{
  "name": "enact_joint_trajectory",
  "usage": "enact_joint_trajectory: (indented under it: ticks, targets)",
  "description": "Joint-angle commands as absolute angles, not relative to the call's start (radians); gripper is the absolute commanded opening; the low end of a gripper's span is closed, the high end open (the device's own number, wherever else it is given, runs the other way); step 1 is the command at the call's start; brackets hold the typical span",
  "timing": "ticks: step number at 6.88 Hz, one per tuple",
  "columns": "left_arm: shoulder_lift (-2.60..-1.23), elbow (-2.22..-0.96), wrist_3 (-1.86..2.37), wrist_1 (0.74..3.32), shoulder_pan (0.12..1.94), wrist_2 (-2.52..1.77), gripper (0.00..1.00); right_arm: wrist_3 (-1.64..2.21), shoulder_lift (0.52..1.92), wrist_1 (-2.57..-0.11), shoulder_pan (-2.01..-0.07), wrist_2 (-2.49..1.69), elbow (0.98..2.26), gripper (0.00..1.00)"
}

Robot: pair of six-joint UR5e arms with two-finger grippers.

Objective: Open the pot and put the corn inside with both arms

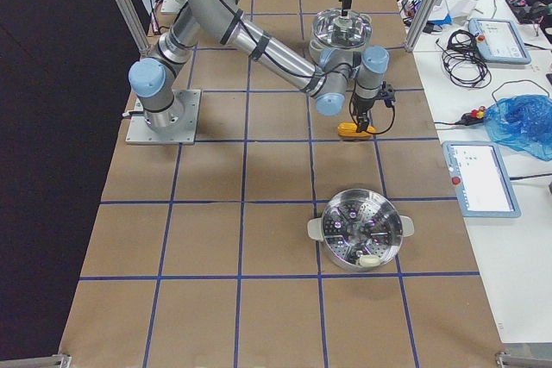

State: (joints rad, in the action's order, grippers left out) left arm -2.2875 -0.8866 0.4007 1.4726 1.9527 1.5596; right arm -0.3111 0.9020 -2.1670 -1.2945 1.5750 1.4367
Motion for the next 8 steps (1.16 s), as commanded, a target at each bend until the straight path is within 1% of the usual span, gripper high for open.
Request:
enact_joint_trajectory:
  ticks: [1, 2, 3, 5, 7, 8]
  targets:
    - [-2.304, -0.890, 0.428, 1.453, 1.962, 1.552, 1.00, -0.319, 0.877, -2.189, -1.285, 1.574, 1.437, 0.68]
    - [-2.312, -0.894, 0.422, 1.453, 1.962, 1.555, 1.00, -0.318, 0.877, -2.201, -1.287, 1.572, 1.436, 0.40]
    - [-2.313, -0.894, 0.414, 1.451, 1.962, 1.557, 1.00, -0.318, 0.879, -2.200, -1.285, 1.572, 1.434, 0.24]
    - [-2.312, -0.894, 0.416, 1.451, 1.960, 1.566, 1.00, -0.318, 0.894, -2.194, -1.287, 1.574, 1.417, 0.22]
    - [-2.322, -0.903, 0.426, 1.448, 1.960, 1.566, 1.00, -0.319, 0.977, -2.168, -1.299, 1.530, 1.420, 0.23]
    - [-2.333, -0.899, 0.425, 1.447, 1.960, 1.568, 1.00, -0.315, 0.994, -2.145, -1.314, 1.496, 1.417, 0.23]
